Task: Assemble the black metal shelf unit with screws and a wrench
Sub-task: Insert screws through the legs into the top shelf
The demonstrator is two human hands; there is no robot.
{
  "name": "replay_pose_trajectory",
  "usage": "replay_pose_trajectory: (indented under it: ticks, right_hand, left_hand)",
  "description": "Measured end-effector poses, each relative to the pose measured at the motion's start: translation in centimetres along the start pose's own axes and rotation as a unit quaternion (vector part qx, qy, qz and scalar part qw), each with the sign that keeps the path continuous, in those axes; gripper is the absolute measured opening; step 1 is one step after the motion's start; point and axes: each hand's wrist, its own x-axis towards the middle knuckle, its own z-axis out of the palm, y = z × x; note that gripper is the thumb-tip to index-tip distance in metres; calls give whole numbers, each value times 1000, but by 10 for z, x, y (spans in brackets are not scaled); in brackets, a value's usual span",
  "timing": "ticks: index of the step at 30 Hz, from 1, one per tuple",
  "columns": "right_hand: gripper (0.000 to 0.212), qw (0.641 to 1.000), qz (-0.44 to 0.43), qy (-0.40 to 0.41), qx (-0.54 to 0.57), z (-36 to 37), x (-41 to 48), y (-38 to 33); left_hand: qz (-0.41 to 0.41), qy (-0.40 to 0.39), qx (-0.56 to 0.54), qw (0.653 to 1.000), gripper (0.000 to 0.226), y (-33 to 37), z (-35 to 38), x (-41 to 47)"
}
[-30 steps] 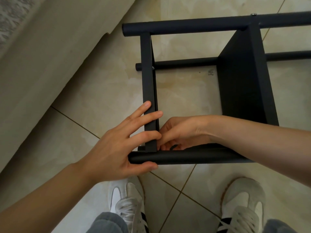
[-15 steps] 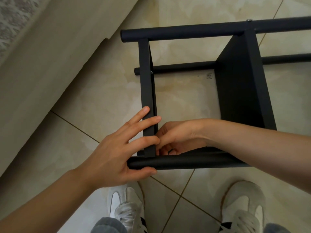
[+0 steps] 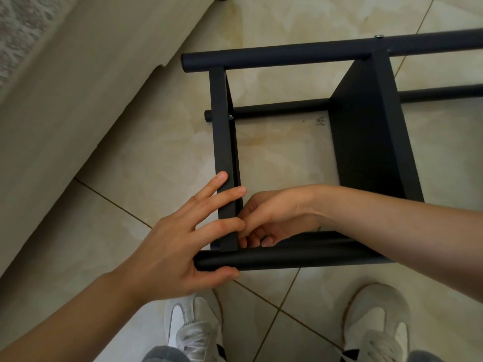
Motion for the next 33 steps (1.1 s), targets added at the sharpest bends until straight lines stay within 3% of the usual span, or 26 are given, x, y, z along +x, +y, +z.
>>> replay_pose_trajectory:
  ticks: [33]
  right_hand:
    - [10, 1000, -12, -3, -5, -2, 5, 3]
  left_hand:
    - [-5, 0, 4, 1000, 52, -2, 2, -1]
